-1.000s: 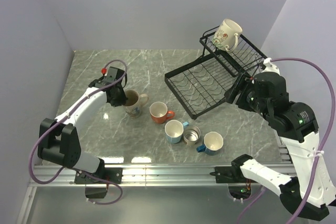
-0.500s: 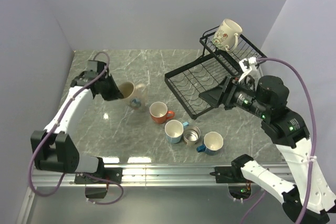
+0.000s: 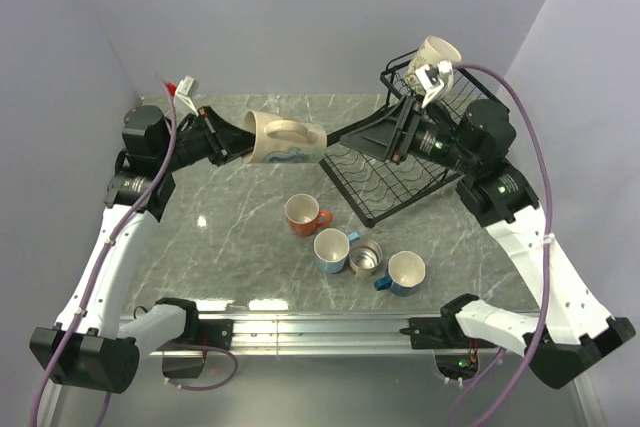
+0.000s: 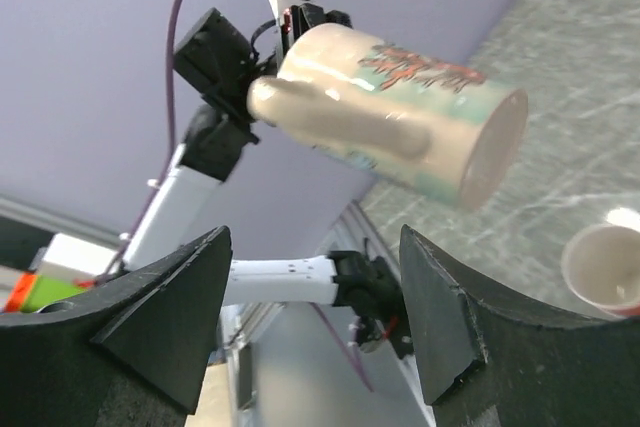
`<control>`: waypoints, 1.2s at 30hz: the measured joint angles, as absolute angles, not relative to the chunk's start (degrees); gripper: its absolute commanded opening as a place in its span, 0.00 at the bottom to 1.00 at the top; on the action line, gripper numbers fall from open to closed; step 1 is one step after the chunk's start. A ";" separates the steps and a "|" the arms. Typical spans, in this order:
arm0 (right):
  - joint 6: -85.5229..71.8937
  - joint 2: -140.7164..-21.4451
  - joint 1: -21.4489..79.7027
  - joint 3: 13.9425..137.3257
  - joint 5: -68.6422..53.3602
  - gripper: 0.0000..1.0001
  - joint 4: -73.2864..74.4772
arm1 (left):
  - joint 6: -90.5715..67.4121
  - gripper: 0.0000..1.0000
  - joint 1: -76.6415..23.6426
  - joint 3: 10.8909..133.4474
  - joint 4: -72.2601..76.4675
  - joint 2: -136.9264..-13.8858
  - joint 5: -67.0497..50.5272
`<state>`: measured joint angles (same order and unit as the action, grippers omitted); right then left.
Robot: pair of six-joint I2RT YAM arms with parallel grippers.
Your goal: Load the cups into the dish rack
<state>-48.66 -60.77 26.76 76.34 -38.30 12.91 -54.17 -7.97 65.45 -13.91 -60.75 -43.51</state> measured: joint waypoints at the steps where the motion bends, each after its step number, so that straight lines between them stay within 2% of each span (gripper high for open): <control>1: -49.87 -61.80 26.76 77.17 -39.20 0.75 11.97 | -55.37 0.00 -8.25 65.49 -11.90 -60.62 -44.95; 8: -68.53 -66.57 29.04 75.31 -43.88 0.74 -1.04 | -45.84 0.00 -11.79 70.85 -17.32 -57.60 -43.16; 13: -77.56 -67.75 30.61 74.91 -46.76 0.74 0.30 | -34.83 0.00 -14.28 74.61 -22.50 -54.85 -34.59; 21: -91.35 -66.48 32.60 66.81 -49.50 0.73 -3.36 | -23.55 0.01 -15.25 72.34 -23.40 -49.32 -23.77; 29: -94.63 -72.55 34.83 67.72 -51.42 0.71 -3.62 | -19.49 0.01 -16.03 68.47 -22.90 -46.26 -21.80; 33: -95.96 -75.70 35.22 68.99 -51.51 0.66 -3.79 | -18.44 0.01 -16.29 66.94 -22.98 -45.28 -20.91; 34: -96.23 -76.44 35.40 69.58 -51.42 0.59 -3.66 | -18.17 0.01 -16.34 66.76 -22.98 -45.15 -20.69; 36: -96.75 -77.73 36.01 70.59 -51.07 0.55 -3.79 | -17.67 0.00 -16.43 66.74 -23.00 -45.08 -20.49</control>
<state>-96.75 -77.73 36.01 70.59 -51.07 -3.79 -17.67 -16.43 66.74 -23.00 -45.08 -20.49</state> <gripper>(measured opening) 0.584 0.125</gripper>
